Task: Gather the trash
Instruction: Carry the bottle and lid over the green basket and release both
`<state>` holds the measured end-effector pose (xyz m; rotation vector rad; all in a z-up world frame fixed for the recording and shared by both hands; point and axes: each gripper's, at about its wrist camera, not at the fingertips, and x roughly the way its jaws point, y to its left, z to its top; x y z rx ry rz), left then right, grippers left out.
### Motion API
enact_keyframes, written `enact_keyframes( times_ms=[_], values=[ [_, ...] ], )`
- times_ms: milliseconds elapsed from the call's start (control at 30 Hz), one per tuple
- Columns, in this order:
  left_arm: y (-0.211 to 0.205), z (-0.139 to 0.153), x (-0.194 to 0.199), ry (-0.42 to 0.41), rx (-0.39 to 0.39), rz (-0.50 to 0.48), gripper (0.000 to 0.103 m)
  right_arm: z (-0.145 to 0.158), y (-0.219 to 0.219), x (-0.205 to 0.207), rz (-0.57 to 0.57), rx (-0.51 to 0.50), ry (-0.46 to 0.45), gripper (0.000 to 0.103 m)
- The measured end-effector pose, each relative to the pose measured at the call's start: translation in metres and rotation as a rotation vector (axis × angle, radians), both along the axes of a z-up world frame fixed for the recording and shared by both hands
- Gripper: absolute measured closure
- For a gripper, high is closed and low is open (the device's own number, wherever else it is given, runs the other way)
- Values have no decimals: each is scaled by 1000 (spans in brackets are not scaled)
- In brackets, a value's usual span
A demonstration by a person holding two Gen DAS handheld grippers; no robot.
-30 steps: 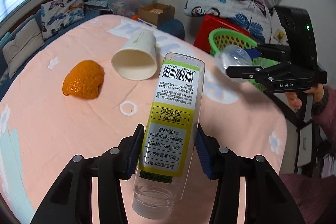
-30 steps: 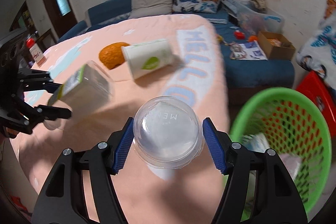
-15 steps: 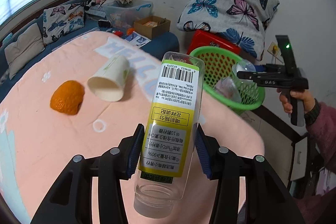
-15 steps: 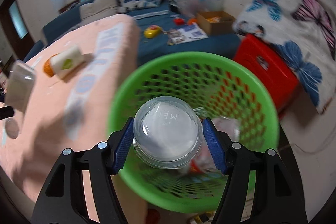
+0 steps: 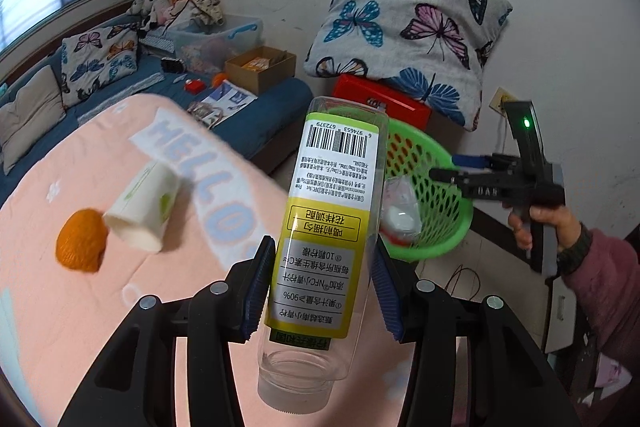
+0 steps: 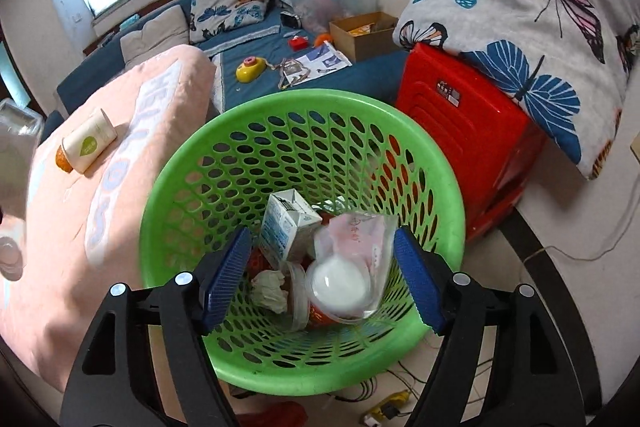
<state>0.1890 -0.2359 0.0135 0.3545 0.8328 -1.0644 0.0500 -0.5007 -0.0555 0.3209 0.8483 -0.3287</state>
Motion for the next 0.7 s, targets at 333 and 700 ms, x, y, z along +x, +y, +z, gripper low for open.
enact_keyframes(
  times_ms=[333, 700],
  values=[
    [-76, -1, -4, 34, -9, -32, 57, 16, 7, -27, 23, -65, -45, 19],
    [-141, -27, -1, 109, 25, -28, 57, 16, 4, -56, 10, -65, -66, 14]
  ],
)
